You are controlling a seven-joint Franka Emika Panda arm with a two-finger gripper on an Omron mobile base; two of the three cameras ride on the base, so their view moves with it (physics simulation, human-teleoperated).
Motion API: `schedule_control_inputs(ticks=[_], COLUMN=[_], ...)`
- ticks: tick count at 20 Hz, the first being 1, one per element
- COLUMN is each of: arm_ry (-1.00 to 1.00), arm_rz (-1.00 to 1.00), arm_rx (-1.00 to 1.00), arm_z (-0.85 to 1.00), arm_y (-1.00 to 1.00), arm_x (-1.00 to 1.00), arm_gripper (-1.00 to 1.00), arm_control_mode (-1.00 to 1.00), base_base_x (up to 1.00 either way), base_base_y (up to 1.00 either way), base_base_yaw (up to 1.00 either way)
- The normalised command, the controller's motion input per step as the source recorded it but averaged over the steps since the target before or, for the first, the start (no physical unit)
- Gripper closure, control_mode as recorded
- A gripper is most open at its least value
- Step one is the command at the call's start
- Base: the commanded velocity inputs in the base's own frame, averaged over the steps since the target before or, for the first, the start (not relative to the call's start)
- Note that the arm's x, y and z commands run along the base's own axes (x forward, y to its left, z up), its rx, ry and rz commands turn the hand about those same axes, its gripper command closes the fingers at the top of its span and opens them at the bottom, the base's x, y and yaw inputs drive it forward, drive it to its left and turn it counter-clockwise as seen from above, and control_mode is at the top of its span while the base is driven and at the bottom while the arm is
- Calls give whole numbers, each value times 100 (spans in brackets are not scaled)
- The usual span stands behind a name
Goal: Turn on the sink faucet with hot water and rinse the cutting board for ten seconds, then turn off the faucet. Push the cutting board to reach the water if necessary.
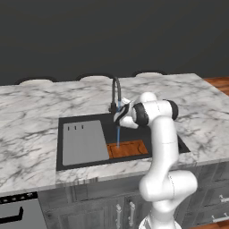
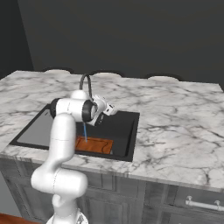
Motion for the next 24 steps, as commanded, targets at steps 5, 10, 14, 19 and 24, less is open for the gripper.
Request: schedule_control_inputs(ticks=[5, 10, 14, 19, 24], arm_ry=[17, 16, 12, 5, 1], arm_rz=[0, 1, 0, 0, 2], arm_rx=[0, -1, 0, 0, 0], arm_z=[0, 0, 5, 31, 38], arm_y=[-38, -40, -43, -36, -34], arm_x=[-50, -64, -70, -37, -5], arm_gripper=[-100, -100, -100, -100, -100], arm_control_mode=[-100, -100, -100, -100, -100], base_base_x=[0, 0, 0, 0, 0], base_base_y=[0, 0, 0, 0, 0], base_base_yaw=[0, 0, 0, 0, 0])
